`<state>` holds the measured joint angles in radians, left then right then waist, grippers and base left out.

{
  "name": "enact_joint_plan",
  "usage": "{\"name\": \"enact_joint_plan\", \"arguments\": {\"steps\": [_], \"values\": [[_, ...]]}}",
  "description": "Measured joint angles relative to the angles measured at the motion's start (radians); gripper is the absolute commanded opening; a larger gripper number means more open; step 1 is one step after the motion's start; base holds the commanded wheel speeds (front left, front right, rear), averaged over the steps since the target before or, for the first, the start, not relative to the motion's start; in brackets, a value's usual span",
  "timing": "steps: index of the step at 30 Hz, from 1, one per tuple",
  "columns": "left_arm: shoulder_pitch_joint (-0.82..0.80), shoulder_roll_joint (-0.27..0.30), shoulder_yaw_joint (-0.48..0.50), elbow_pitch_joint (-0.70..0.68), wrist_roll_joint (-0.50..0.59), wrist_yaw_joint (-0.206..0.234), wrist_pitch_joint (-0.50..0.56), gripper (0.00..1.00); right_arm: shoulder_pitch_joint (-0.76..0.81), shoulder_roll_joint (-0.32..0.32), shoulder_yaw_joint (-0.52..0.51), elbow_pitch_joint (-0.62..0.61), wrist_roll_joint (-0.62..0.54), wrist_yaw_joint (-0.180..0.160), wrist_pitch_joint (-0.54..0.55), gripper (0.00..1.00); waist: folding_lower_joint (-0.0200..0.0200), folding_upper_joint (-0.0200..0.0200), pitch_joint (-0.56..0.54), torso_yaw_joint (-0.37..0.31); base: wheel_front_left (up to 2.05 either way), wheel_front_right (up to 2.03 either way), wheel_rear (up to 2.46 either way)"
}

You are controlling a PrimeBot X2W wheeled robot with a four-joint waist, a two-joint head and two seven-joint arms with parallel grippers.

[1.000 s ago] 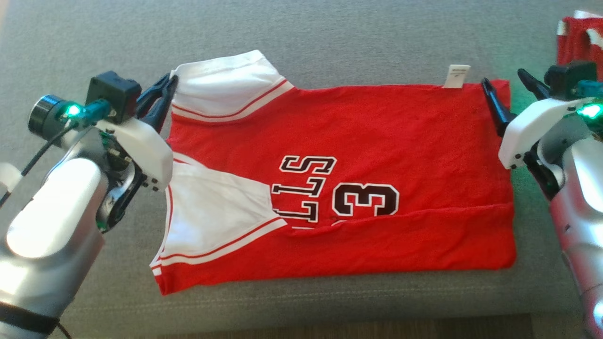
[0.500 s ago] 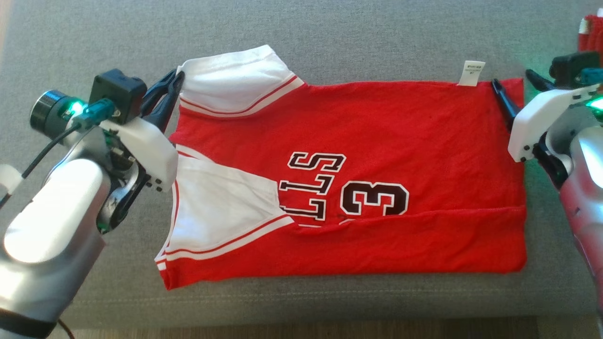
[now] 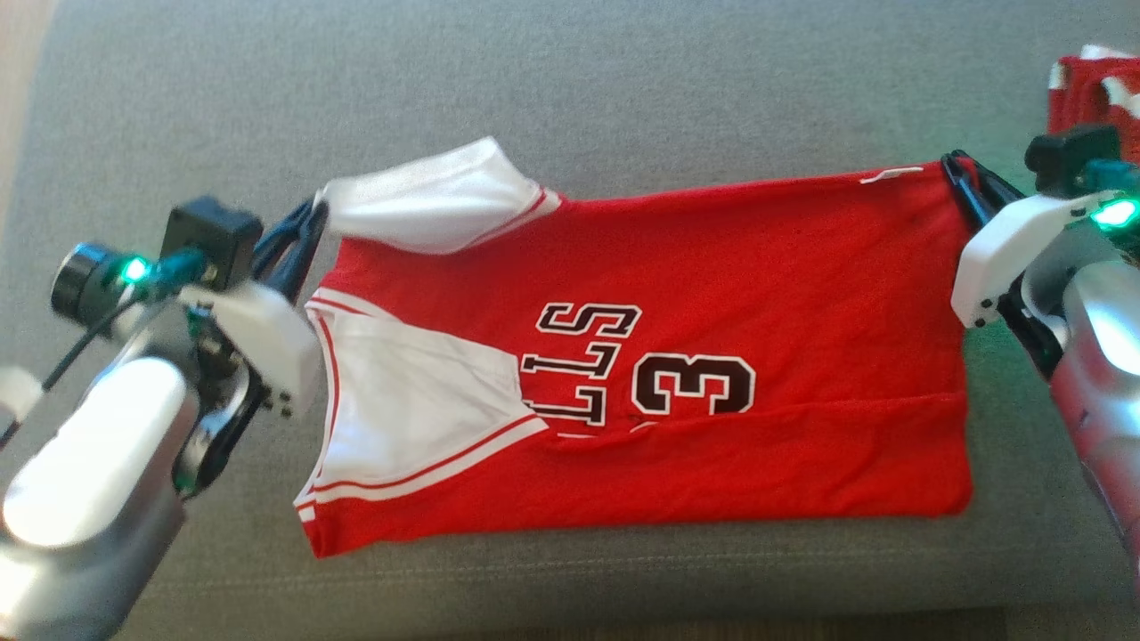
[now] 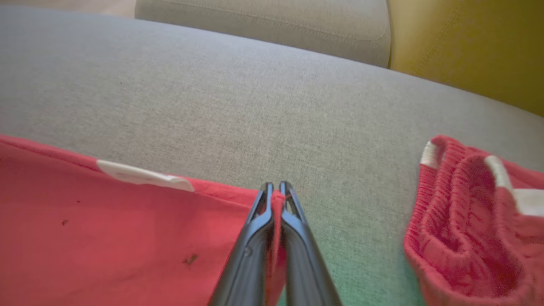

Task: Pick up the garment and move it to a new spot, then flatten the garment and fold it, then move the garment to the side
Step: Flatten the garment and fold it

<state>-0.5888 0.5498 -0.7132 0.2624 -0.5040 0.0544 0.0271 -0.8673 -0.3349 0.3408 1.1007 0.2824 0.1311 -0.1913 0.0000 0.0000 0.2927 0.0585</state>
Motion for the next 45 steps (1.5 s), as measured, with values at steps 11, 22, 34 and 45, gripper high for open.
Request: {"name": "enact_joint_plan", "arguments": {"steps": [11,22,34,45], "values": [[0.155,0.067,0.027,-0.075,-0.056,0.052,-0.016,0.00,0.158,-0.019,0.089,-0.112,0.137,0.000,-0.030,0.00,-0.0001,0.0000,-0.100,-0.020,0.00,0.00,0.00],[0.296,0.159,0.013,-0.218,-0.075,0.060,0.026,0.00,0.288,-0.112,0.169,-0.262,0.242,0.000,0.045,0.00,-0.0001,0.0000,-0.165,-0.013,0.00,0.00,0.00],[0.384,0.232,-0.042,-0.283,-0.092,0.024,0.087,0.00,0.372,-0.195,0.226,-0.384,0.300,0.000,0.168,0.00,-0.0001,0.0000,-0.182,0.003,0.00,0.00,0.00],[0.441,0.276,-0.088,-0.302,-0.108,-0.011,0.156,0.00,0.462,-0.261,0.263,-0.521,0.389,0.000,0.311,0.00,0.0000,0.0000,-0.199,-0.009,0.00,0.00,0.00]]}}
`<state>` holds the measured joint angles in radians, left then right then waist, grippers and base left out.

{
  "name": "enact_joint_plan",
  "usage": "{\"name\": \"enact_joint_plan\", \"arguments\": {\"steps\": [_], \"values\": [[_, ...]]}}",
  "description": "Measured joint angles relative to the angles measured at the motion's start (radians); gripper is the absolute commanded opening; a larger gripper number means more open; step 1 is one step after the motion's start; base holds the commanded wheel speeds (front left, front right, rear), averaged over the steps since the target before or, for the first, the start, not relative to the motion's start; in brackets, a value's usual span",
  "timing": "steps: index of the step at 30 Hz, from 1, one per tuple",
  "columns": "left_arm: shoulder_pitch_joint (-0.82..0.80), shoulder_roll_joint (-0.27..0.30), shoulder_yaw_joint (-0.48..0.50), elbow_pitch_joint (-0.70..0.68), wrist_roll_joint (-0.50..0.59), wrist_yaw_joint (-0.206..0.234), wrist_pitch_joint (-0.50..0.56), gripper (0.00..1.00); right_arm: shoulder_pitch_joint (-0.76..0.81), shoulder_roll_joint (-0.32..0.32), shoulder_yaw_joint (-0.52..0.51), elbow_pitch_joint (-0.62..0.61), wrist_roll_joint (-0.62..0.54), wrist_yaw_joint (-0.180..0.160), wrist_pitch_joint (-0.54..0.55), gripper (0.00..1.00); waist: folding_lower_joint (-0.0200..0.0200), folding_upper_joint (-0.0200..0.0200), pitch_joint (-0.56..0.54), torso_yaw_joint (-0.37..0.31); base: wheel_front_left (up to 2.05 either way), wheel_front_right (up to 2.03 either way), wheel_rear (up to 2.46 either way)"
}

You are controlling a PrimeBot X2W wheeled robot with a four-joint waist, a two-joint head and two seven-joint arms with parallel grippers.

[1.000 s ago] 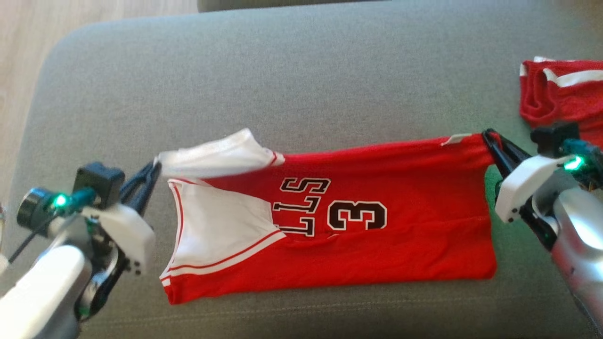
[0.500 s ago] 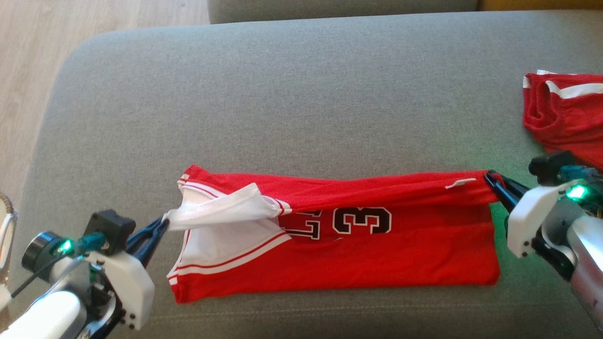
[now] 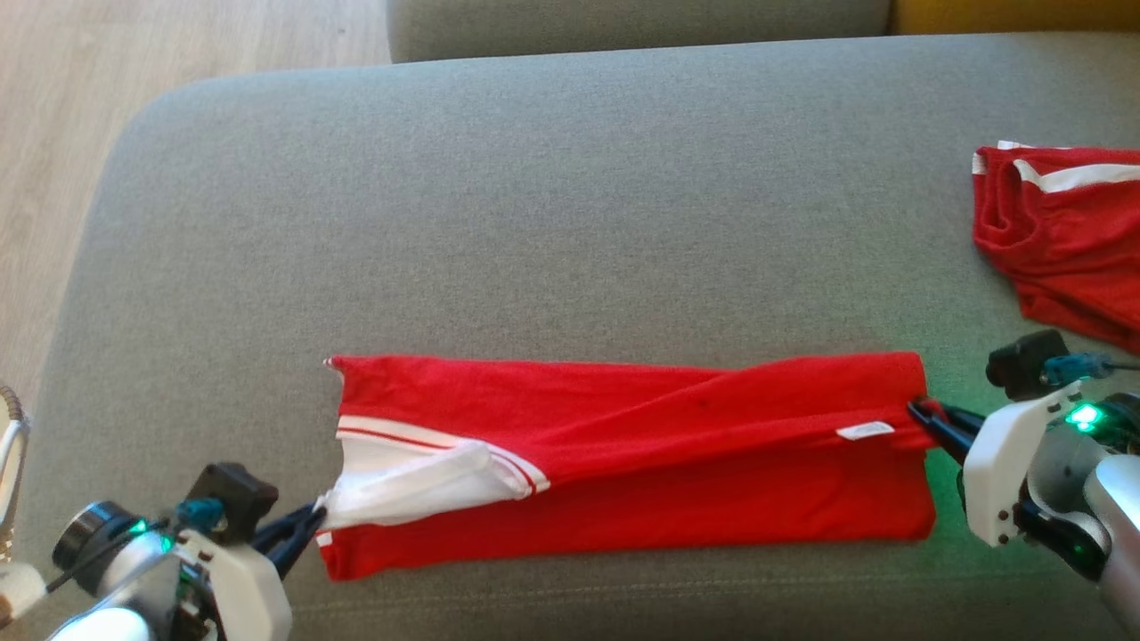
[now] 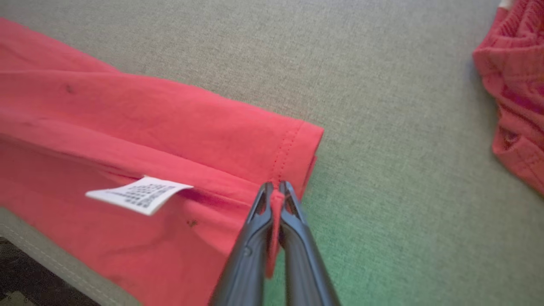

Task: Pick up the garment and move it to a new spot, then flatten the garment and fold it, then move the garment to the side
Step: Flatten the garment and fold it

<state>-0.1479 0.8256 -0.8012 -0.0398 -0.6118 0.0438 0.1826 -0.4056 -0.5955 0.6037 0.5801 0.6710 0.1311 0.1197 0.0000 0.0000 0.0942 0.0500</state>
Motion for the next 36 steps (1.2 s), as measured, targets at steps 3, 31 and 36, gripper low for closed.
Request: {"name": "enact_joint_plan", "arguments": {"steps": [3,31,36], "values": [[0.001,0.006,-0.018,0.002,-0.007,0.000,0.024,0.21,0.010,-0.002,0.003,-0.018,0.010,0.000,0.035,0.23,0.0000,0.0000,-0.003,-0.003,0.00,0.00,0.00],[0.015,-0.241,0.310,0.011,-0.093,0.316,-0.423,1.00,0.080,0.257,-0.516,-0.289,-0.146,0.000,-0.215,1.00,0.0000,0.0000,-0.056,-0.021,0.00,0.00,0.00],[0.079,-0.340,0.392,0.007,-0.074,0.309,-0.431,1.00,0.181,0.368,-0.571,-0.329,-0.286,0.000,-0.301,1.00,0.0000,0.0000,-0.066,-0.022,0.00,0.00,0.00]]}}
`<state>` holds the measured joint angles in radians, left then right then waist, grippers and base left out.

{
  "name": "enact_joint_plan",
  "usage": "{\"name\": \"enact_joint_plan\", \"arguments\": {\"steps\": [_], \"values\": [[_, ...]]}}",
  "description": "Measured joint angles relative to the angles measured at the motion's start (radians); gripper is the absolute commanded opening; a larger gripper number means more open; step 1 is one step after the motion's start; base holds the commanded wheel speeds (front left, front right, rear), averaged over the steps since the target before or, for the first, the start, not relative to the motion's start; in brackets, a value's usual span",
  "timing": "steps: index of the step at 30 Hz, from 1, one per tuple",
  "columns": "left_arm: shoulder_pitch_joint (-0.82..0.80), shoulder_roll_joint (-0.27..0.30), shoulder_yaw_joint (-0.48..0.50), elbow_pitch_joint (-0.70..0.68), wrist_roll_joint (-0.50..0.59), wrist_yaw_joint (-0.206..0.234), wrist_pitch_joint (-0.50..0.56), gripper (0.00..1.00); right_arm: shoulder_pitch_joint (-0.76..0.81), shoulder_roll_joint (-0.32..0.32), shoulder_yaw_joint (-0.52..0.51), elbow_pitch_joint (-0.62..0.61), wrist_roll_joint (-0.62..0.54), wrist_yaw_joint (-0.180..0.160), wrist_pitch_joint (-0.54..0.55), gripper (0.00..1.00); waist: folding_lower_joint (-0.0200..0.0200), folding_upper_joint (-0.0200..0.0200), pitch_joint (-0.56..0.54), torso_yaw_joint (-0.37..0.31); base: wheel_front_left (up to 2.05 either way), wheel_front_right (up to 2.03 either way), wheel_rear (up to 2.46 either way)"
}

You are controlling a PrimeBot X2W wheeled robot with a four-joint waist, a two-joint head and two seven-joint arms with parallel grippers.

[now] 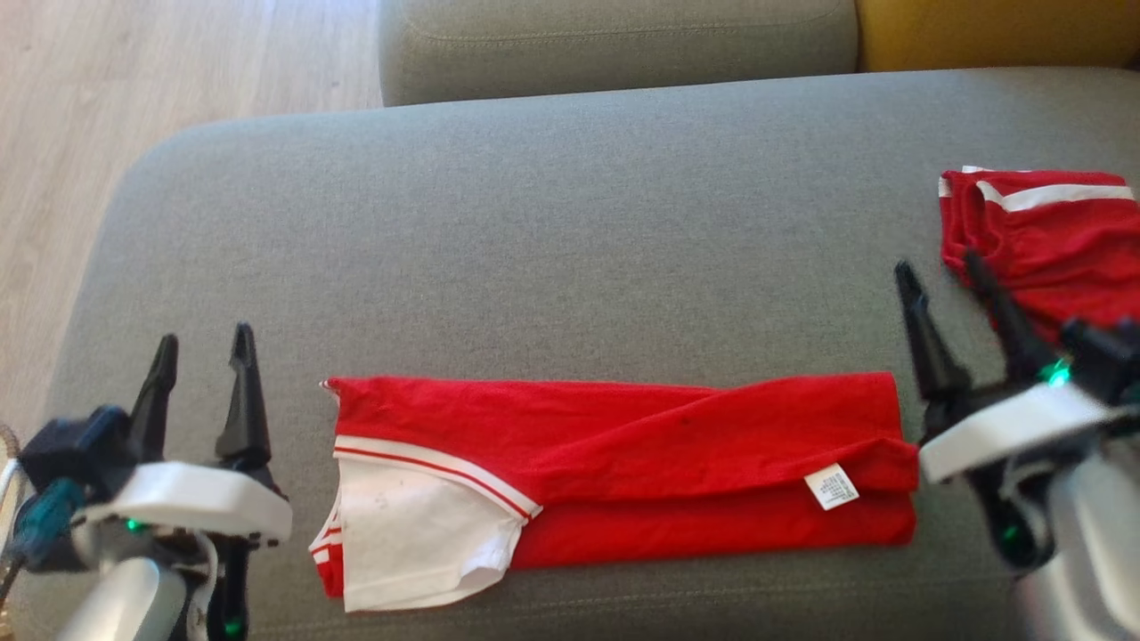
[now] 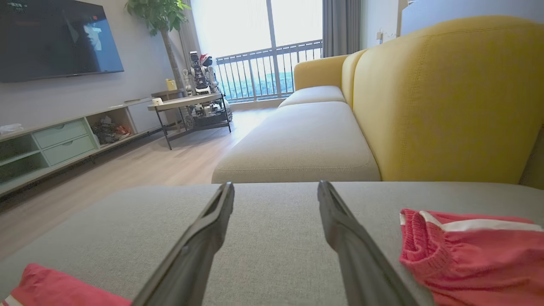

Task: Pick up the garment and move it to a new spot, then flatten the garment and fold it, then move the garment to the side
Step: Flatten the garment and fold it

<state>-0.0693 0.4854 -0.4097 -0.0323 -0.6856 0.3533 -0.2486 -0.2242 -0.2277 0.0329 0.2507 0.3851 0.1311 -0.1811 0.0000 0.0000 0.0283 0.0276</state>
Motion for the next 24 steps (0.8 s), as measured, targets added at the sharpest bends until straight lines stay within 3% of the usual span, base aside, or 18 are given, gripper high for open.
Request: {"name": "enact_joint_plan", "arguments": {"steps": [3,9,15,24], "values": [[0.043,-0.064,0.085,-0.008,0.057,-0.020,-0.001,1.00,0.042,0.058,-0.028,-0.014,-0.065,0.000,-0.032,1.00,0.0000,0.0000,-0.008,-0.004,0.00,0.00,0.00],[0.147,-0.175,0.187,-0.006,0.215,-0.119,-0.001,1.00,0.103,0.141,-0.077,-0.024,-0.156,0.000,-0.059,1.00,0.0000,0.0000,-0.018,-0.015,0.00,0.00,0.00],[0.192,-0.284,0.273,0.028,0.313,-0.204,-0.001,1.00,0.135,0.168,-0.086,0.000,-0.193,0.000,-0.066,1.00,0.0000,0.0000,-0.018,-0.020,0.00,0.00,0.00],[0.188,-0.354,0.346,0.054,0.422,-0.321,-0.001,1.00,0.133,0.176,-0.109,0.038,-0.200,0.000,-0.067,1.00,-0.0001,0.0000,-0.009,-0.026,0.00,0.00,0.00]]}}
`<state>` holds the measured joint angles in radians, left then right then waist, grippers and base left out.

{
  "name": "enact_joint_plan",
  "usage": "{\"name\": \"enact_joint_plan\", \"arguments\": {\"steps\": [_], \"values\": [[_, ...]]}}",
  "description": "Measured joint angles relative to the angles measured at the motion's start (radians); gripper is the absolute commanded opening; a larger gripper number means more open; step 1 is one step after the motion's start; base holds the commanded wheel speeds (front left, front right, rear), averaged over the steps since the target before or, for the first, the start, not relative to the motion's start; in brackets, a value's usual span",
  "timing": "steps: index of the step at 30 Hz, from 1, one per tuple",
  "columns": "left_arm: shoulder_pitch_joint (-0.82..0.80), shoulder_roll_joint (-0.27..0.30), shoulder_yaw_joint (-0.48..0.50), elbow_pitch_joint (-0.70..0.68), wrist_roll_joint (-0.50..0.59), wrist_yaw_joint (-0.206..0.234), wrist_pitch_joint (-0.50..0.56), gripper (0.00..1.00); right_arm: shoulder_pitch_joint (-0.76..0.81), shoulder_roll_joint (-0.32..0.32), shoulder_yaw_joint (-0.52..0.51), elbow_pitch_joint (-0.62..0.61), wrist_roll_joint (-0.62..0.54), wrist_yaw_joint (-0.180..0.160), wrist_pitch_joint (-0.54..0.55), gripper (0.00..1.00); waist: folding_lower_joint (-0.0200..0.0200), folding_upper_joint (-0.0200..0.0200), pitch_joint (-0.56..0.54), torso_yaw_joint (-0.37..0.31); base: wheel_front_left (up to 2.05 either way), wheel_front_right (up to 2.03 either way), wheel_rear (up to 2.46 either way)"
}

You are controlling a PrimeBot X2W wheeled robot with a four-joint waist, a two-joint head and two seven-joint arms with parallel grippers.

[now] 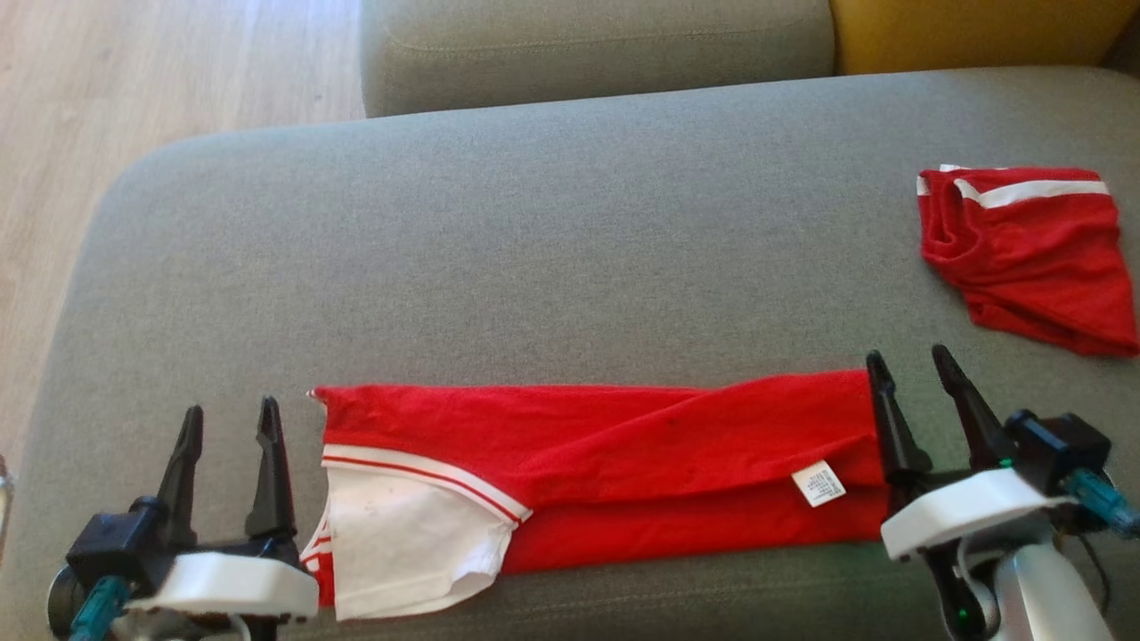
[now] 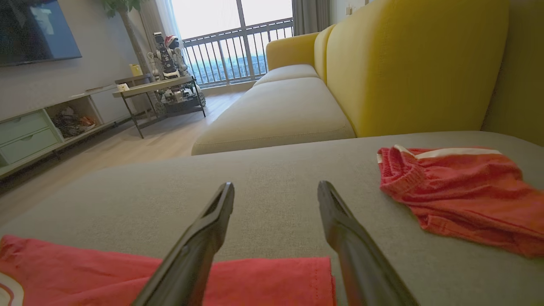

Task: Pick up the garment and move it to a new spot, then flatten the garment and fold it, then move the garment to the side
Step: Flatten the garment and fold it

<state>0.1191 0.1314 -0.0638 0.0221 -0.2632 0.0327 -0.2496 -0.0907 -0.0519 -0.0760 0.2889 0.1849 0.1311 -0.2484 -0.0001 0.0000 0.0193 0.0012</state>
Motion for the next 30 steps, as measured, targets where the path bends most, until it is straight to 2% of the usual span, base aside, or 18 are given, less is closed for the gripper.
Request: {"name": "enact_joint_plan", "arguments": {"steps": [6,12,25,30], "values": [[-0.006,-0.028,0.018,0.028,0.047,-0.052,0.000,1.00,-0.002,0.001,-0.049,0.124,0.038,0.000,0.010,1.00,0.0001,0.0000,0.014,0.003,0.00,0.00,0.00],[-0.012,-0.047,0.037,0.052,0.075,-0.078,0.000,1.00,-0.059,0.001,-0.070,0.263,0.103,0.000,0.020,1.00,0.0001,0.0000,0.028,0.008,0.00,0.00,0.00],[-0.034,-0.067,0.063,0.068,0.105,-0.105,0.000,1.00,-0.171,0.001,-0.065,0.573,0.160,0.000,0.056,1.00,0.0001,0.0000,0.048,0.026,0.00,0.00,0.00],[-0.044,-0.069,0.080,0.071,0.116,-0.114,0.000,1.00,-0.229,-0.004,-0.020,0.653,0.194,0.000,0.056,1.00,0.0001,0.0000,0.045,0.026,0.00,0.00,0.00]]}}
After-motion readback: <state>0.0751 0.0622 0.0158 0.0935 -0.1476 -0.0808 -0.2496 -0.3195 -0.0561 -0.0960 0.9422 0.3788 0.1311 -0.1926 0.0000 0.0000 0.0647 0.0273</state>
